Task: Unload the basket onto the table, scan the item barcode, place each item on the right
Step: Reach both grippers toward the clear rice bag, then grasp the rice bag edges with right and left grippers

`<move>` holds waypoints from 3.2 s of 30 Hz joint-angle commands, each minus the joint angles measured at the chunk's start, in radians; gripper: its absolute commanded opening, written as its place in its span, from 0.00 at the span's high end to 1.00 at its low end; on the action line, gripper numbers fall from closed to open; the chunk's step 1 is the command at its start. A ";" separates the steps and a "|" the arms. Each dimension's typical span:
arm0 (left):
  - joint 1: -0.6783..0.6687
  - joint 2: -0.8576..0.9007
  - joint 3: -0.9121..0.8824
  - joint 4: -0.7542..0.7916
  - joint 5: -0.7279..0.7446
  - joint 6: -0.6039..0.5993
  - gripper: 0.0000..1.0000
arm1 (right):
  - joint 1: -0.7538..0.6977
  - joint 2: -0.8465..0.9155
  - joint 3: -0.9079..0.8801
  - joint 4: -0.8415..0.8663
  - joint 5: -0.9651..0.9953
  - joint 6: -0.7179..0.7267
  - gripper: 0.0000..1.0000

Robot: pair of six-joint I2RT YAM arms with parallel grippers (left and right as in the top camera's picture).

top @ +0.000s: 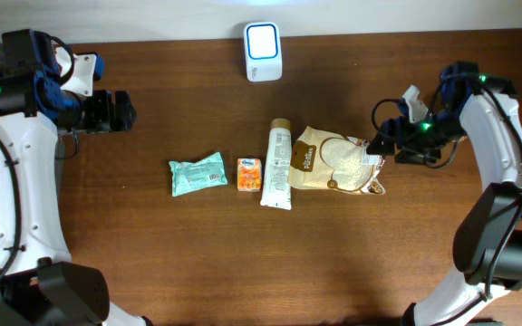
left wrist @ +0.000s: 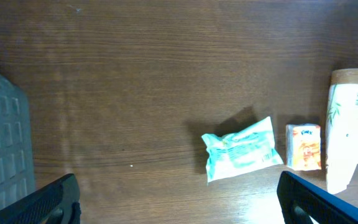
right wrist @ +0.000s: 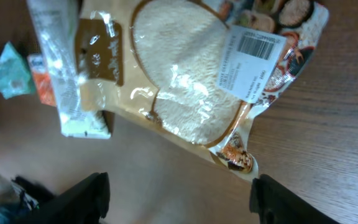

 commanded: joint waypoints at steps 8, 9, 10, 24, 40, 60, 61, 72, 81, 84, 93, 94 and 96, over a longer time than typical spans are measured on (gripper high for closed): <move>-0.156 0.053 0.003 0.044 0.363 -0.034 0.68 | 0.002 -0.008 -0.227 0.203 0.061 0.133 0.34; -0.220 0.080 0.002 0.045 0.357 -0.033 0.78 | 0.002 -0.008 -0.236 0.209 0.087 0.152 0.34; -0.254 0.095 0.002 0.048 0.340 -0.034 0.87 | 0.001 -0.008 -0.238 0.210 0.100 0.159 0.33; -0.705 0.404 0.002 0.251 0.185 -0.137 1.00 | 0.003 -0.008 -0.254 0.220 0.020 0.145 0.36; -0.680 0.448 0.003 0.317 0.036 -0.143 0.94 | 0.262 0.013 -0.240 0.288 0.227 0.373 0.96; -0.710 0.448 0.003 0.322 0.036 -0.143 0.89 | 0.103 0.013 -0.369 0.642 0.437 0.262 0.90; -0.714 0.448 0.003 0.323 0.036 -0.143 0.89 | 0.103 0.010 -0.331 0.616 0.385 0.242 0.89; -0.731 0.448 0.003 0.375 0.036 -0.210 0.89 | 0.142 0.103 -0.050 0.668 0.307 0.436 0.73; -0.683 0.448 0.003 0.380 0.047 -0.225 0.86 | 0.183 0.246 -0.050 0.682 0.129 0.325 0.73; -0.683 0.448 0.003 0.385 0.047 -0.225 0.86 | 0.229 0.246 -0.050 0.665 0.052 0.223 0.73; -0.689 0.448 0.003 0.377 0.048 -0.225 0.84 | 0.309 0.198 0.100 0.429 -0.070 0.198 0.69; -0.692 0.448 0.003 0.377 0.048 -0.225 0.84 | 0.270 0.171 0.153 0.328 -0.070 0.198 0.69; -0.694 0.448 0.003 0.378 0.047 -0.225 0.85 | 0.230 0.150 0.192 0.214 -0.056 0.198 0.69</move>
